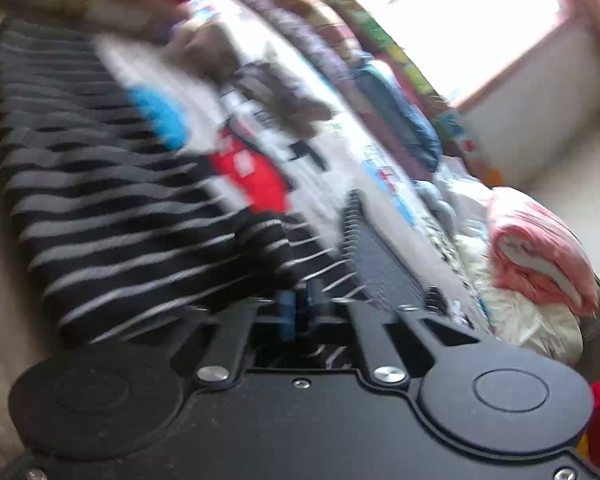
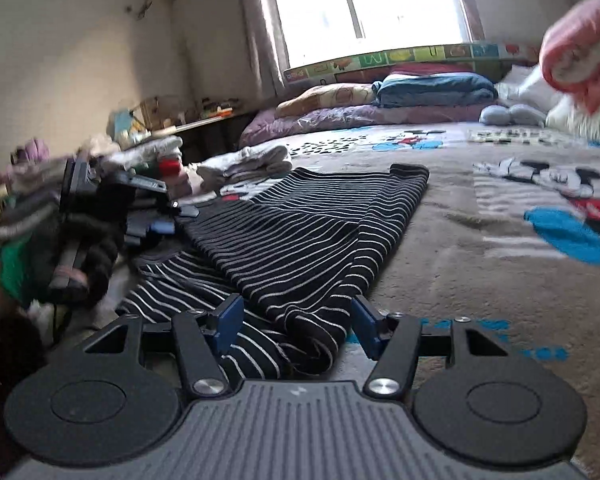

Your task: Fold clothes

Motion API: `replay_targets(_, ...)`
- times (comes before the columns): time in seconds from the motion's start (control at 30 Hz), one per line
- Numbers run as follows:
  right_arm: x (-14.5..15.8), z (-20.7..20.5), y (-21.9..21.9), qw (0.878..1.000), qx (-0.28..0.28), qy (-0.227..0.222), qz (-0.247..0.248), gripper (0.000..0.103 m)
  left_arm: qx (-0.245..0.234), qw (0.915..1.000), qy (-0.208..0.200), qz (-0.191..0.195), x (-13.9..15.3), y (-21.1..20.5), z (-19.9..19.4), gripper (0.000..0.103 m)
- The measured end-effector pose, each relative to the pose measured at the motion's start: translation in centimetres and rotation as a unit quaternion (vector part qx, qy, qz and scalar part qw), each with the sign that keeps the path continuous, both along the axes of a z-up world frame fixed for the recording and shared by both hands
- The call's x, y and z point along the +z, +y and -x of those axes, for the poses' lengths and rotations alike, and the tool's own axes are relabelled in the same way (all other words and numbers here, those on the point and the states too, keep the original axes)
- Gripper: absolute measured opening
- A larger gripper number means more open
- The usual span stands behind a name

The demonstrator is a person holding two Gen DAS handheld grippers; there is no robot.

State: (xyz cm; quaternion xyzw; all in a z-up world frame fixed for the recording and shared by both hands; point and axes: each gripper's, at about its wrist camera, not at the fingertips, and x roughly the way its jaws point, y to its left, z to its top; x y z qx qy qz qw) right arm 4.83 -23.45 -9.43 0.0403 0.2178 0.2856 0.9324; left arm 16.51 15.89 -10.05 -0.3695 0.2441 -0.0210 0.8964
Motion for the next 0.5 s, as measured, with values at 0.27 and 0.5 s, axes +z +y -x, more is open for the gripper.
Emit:
replay_targets(0.27,0.1,1.2,1.7,0.997,0.005,-0.046,0.067,0.060,-0.027,0.9967,-0.057,-0.051,3.4,0.3,-1.5,0.002)
replay_targets(0.5,-0.9,1.2,3.6,0.990,0.052,-0.033,0.123,0.060,-0.031,0.9994,0.018,-0.001,-1.5,1.2,-2.8,0.002)
